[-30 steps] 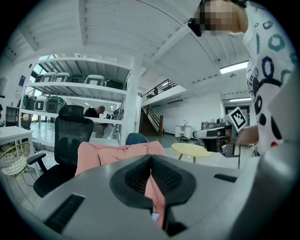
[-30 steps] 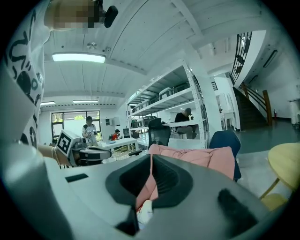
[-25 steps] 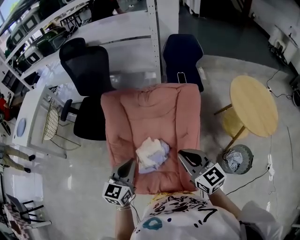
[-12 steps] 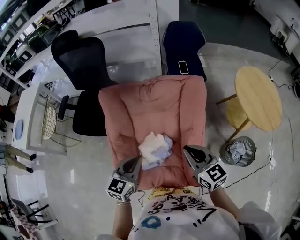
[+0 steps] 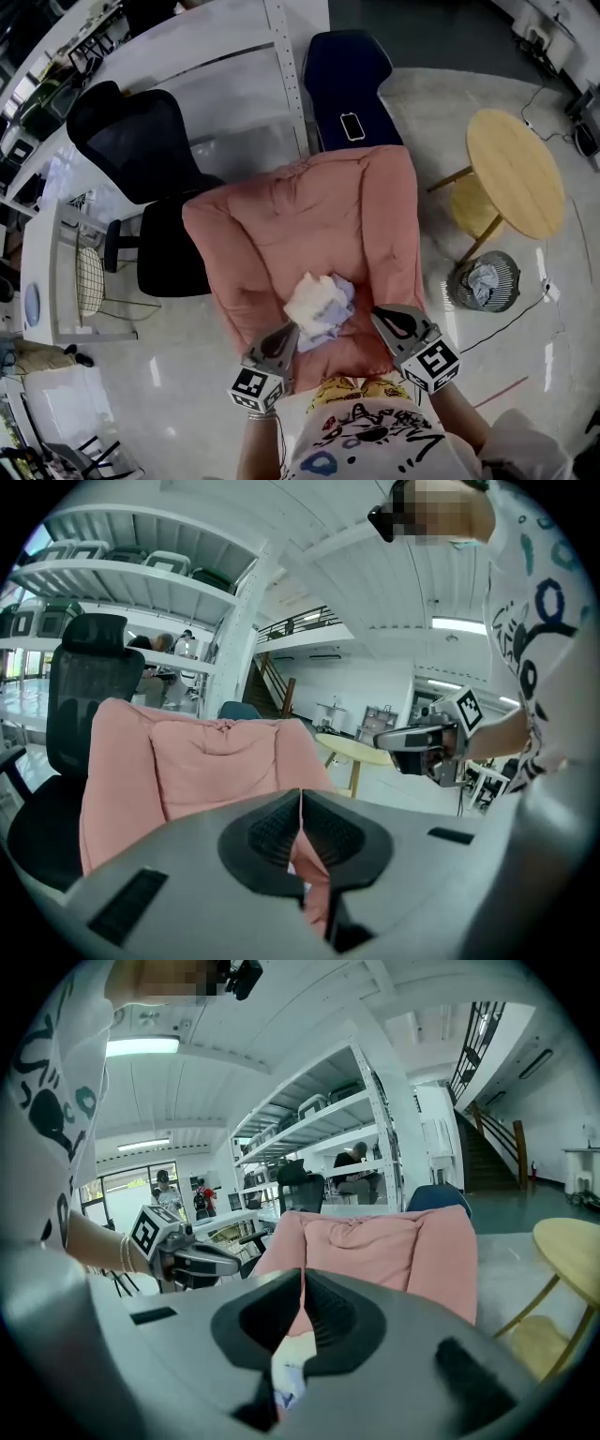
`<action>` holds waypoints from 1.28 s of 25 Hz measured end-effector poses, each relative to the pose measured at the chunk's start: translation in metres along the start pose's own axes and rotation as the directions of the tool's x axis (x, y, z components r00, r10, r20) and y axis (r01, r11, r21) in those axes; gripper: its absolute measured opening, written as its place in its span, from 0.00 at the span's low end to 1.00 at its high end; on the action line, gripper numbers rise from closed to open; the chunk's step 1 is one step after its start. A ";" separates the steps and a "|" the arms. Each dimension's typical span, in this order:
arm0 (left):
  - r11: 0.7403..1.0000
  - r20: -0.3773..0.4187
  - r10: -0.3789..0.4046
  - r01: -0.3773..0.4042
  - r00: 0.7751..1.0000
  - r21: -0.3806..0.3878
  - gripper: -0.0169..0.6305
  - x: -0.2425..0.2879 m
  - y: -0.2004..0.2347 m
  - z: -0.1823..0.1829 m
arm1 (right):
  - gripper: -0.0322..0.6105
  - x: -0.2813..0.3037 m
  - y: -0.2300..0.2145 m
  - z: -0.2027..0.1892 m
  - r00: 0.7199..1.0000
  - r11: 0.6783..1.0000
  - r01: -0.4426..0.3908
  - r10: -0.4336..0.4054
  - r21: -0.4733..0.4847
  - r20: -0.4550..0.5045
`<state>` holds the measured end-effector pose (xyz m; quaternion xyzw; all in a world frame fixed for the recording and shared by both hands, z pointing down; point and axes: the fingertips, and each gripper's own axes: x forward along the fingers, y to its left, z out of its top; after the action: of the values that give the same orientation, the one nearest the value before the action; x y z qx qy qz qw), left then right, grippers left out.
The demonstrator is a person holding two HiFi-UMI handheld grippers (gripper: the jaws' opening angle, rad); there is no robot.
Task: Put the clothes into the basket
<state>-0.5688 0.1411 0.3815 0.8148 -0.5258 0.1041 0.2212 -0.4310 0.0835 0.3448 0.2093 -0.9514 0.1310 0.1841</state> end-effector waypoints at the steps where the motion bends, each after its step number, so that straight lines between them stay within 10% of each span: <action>1: 1.000 -0.009 -0.011 0.011 1.000 -0.006 0.05 0.004 0.004 -0.005 | 0.10 0.005 0.002 -0.003 1.000 1.000 -0.003 0.003 -0.003 0.001; 13: 0.989 -0.081 0.039 -0.050 0.996 -0.139 0.05 0.063 0.052 -0.100 | 0.10 0.056 -0.005 -0.069 0.998 0.991 0.015 -0.024 -0.130 -0.064; 32: 0.969 -0.257 0.077 -0.133 0.963 -0.208 0.25 0.110 0.099 -0.219 | 0.10 0.116 -0.010 -0.196 0.989 0.997 0.019 -0.007 0.080 -0.150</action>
<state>-0.5977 0.1201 0.6440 0.7362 -0.5452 0.1566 0.3691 -0.4664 0.0983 0.5695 0.2125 -0.9274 0.1837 0.2471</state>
